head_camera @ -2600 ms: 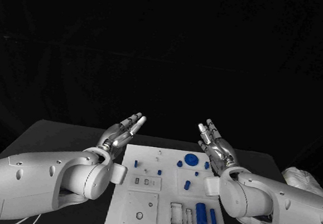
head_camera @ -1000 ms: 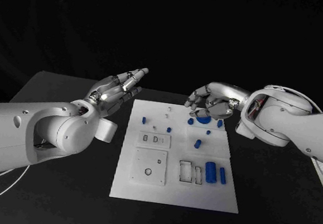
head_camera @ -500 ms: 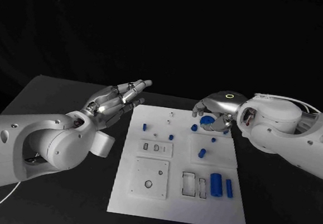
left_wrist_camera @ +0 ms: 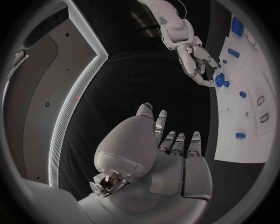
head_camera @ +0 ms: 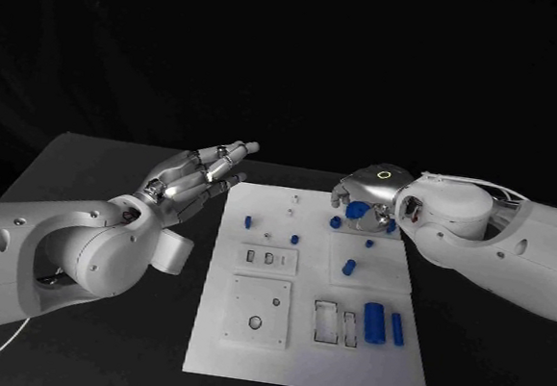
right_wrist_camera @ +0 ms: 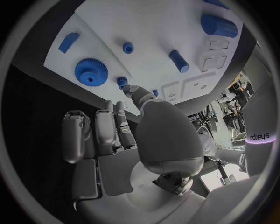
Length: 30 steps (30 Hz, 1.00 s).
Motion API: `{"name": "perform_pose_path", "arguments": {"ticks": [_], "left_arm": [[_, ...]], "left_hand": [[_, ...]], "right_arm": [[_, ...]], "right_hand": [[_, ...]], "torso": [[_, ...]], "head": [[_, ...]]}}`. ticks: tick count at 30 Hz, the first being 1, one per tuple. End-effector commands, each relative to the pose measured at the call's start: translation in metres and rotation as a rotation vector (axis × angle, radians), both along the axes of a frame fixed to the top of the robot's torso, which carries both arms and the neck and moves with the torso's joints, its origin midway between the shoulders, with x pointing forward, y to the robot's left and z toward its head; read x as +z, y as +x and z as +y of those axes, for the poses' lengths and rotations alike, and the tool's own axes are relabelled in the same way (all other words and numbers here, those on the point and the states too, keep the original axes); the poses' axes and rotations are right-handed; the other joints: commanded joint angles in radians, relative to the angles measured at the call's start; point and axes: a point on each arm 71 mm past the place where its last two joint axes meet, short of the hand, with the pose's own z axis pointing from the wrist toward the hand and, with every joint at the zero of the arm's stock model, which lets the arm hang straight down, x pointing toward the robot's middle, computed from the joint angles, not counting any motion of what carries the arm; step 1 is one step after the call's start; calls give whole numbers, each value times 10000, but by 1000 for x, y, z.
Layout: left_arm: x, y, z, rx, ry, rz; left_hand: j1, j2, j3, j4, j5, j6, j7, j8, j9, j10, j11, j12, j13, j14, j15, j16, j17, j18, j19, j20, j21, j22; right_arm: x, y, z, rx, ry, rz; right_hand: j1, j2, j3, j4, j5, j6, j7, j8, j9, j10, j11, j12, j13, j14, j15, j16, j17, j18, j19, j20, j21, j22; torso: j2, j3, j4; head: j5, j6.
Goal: Assemble the parts on the task board
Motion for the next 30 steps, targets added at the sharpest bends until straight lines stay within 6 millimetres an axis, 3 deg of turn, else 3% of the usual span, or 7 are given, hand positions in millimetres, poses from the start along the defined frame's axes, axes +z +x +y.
{"name": "perform_pose_path", "arguments": {"ticks": [1,4,6,11,16,21,30], "left_arm": [[3,-1,-3,-290,-147,-206],[3,-1,-4,-334,-138,-169],[2,0,-4,-356,-124,-136],[2,0,-4,-322,-93,-120],[2,1,-3,-282,-76,-130],[1,2,-3,-294,-64,-114],[0,4,-3,-282,-24,-81]], "left_hand": [[121,-21,71,5,61,34,31,73,10,401,34,150,89,-30,-87,20,-11,87,-10,62,18,2],[136,-26,71,5,76,32,59,81,11,566,65,214,126,-26,-86,32,-7,85,-9,66,18,2],[137,-28,70,5,78,27,65,81,11,572,71,219,127,-27,-85,31,-7,85,-11,67,16,0],[138,-35,65,9,81,-19,81,72,7,562,85,227,125,-35,-81,20,-11,82,-19,72,10,-4],[137,-36,64,10,82,-27,82,70,6,569,85,230,127,-32,-81,26,-9,82,-17,72,11,-3],[140,-36,64,9,92,-13,85,75,8,579,89,237,129,-35,-82,23,-10,81,-20,73,9,-5],[149,-40,65,5,115,-21,93,75,8,581,98,247,130,-33,-79,30,-7,79,-19,77,10,-4]], "right_arm": [[-4,3,1,224,25,-340],[-10,5,2,286,219,-284],[-13,5,3,324,301,-229],[-20,7,6,378,384,-72],[-24,9,7,386,404,75],[-27,11,6,359,437,168],[-34,12,5,218,378,479]], "right_hand": [[-195,39,-33,148,-345,141,-28,-37,68,127,-6,63,89,148,-15,106,152,-122,134,-9,103,467],[-256,20,-60,213,-450,231,-8,-78,113,198,-20,99,153,241,-31,170,289,-151,242,-24,169,599],[-269,11,-67,226,-465,238,10,-96,120,216,-25,107,168,257,-35,180,309,-156,258,-27,179,620],[-245,8,-40,242,-439,235,137,-197,134,202,-74,84,207,268,-63,178,306,-154,260,-47,182,631],[-58,27,163,174,169,607,359,-239,259,167,-184,-46,256,166,-155,78,139,-124,143,-127,112,544],[15,32,257,128,455,783,358,-204,382,215,-191,-95,275,116,-164,34,72,-112,96,-152,80,519],[6,7,275,123,502,754,381,-242,439,313,-172,-82,303,74,-158,-4,5,-106,66,-154,58,500]], "torso": [[-64,-11,41],[-126,-17,60],[-169,-40,74],[-207,-66,96],[-258,-87,112],[-293,-91,155],[-342,-109,181]], "head": [[2,-86],[25,-192],[20,-236],[19,-252],[7,-296],[-8,-390],[-39,-503]]}}
